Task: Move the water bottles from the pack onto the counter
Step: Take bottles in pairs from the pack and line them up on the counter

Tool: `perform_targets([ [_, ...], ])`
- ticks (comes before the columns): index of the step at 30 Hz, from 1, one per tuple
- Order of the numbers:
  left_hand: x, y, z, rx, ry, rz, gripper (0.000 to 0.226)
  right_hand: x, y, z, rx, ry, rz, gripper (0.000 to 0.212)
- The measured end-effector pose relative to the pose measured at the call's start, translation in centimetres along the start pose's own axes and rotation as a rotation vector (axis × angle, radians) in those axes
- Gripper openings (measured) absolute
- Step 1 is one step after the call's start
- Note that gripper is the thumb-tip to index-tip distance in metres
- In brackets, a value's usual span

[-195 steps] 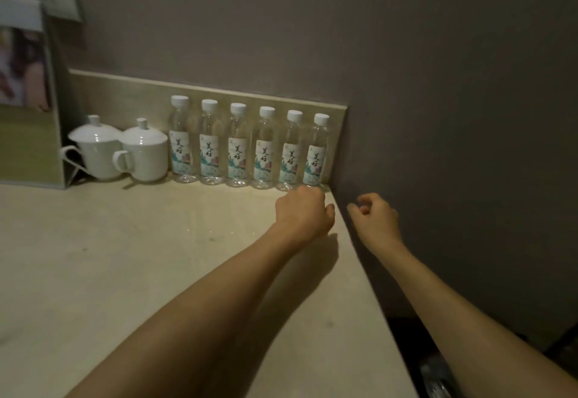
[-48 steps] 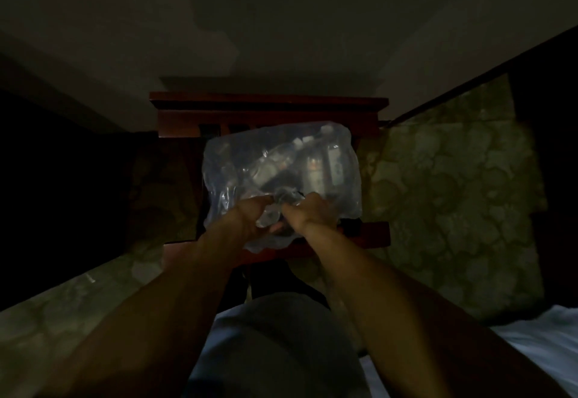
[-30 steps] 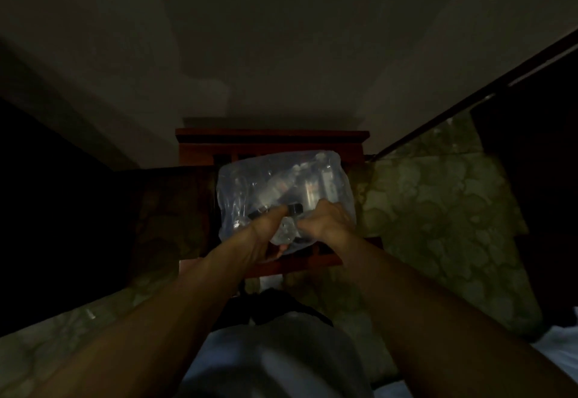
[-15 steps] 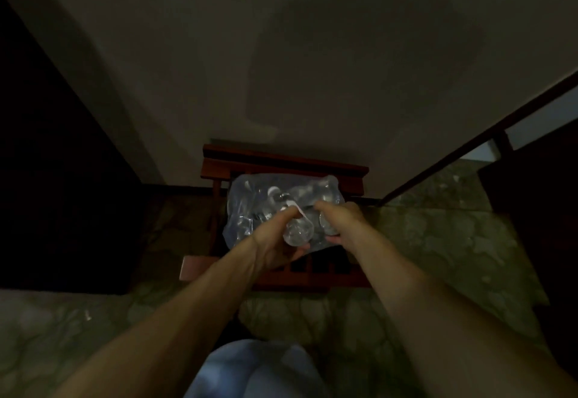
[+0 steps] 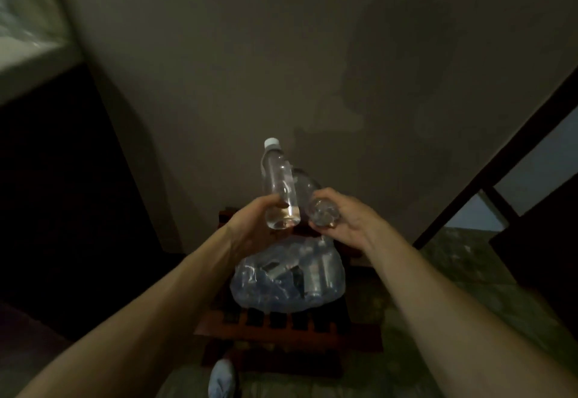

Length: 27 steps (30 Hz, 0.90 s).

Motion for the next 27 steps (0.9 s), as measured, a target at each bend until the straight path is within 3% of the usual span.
perform_targets([
  [4,-3.0,0.5,-5.8,0.074,0.195,0.066,0.032,-2.6,3.8,2.9,0.042,-0.166,0.223,0.039],
  [8,-5.8,-0.3,-10.9,0.176,0.402,0.028,0.008,-5.8,8.4,6.1,0.031,-0.277,0.371,0.059],
  [10,-7.1,-1.1,-13.1,0.233,0.477,-0.009,0.014,-7.7,10.3,7.7,0.036,-0.255,0.478,0.052],
  [13,-9.0,-1.7,-15.8,0.300,0.544,-0.027,0.028,-9.8,12.5,9.6,-0.022,-0.239,0.621,0.024],
  [15,-10.0,-2.2,-17.0,0.298,0.573,-0.036,0.032,-10.5,13.7,10.3,-0.053,-0.290,0.622,0.024],
  [20,-11.9,-3.9,-18.8,0.245,0.620,-0.073,0.022,-10.9,17.2,10.0,-0.146,-0.483,0.455,0.073],
  [27,-16.6,-9.2,-22.4,0.329,0.724,-0.262,0.018,-11.7,25.3,8.3,-0.193,-0.664,0.365,0.044],
])
Point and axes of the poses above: each hand's wrist, its own x-axis towards the middle knuckle, its own y-axis out of the palm, z = x × y, the point moved 3 cm from there along x, towards the middle knuckle, and after that the axes turned 8 degrees about -z, right-handed, at the moved point
